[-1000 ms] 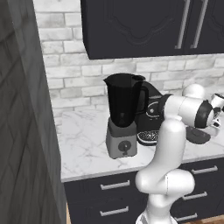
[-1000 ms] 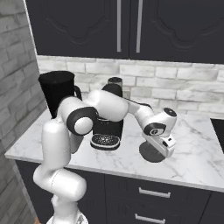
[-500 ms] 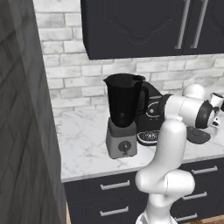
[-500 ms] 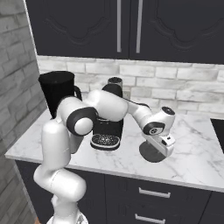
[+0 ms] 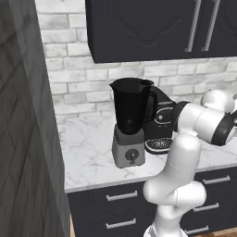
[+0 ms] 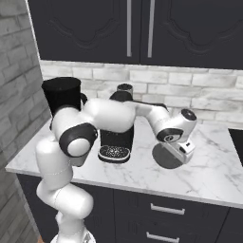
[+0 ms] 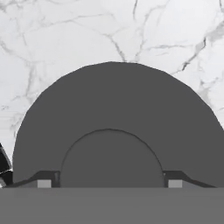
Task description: Close the lid blender by securely placing the lid on top.
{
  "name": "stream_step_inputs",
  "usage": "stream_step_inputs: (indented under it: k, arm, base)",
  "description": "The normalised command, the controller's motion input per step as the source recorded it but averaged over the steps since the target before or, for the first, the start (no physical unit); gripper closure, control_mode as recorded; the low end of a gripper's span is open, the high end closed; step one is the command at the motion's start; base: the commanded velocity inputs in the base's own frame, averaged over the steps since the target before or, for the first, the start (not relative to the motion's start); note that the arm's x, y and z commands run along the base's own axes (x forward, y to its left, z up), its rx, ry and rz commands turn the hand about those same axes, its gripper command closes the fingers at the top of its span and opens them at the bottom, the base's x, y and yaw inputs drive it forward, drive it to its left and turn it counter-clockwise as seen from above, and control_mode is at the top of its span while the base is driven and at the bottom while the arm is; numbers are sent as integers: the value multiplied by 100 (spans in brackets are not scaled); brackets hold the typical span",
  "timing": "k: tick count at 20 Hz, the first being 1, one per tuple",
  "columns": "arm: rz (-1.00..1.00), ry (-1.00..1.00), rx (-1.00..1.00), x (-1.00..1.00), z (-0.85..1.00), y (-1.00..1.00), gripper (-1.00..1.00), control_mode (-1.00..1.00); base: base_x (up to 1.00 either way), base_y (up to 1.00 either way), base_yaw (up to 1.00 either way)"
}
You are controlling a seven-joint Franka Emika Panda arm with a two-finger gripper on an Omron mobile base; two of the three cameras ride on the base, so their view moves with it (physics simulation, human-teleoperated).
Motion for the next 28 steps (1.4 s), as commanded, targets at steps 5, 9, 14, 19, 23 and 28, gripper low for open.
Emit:
stream_step_inputs:
  k: [5, 9, 14, 19, 23, 28]
  arm:
    - [8, -16, -3, -40, 100, 11, 100, -100]
    - [11, -11, -8, -37, 100, 22, 100, -100]
    - [15, -10, -11, -24, 99, 28, 100, -100]
    - [21, -17, -8, -13, 86, 47, 100, -100]
    - [26, -19, -3, -3, 76, 63, 100, -100]
    - [25, -8, 0, -8, 68, 83, 100, -100]
  base:
    - [0, 0, 0]
    - [0, 0, 0]
    - [0, 0, 0]
    - [0, 0, 0]
    - [0, 0, 0]
    - [0, 0, 0]
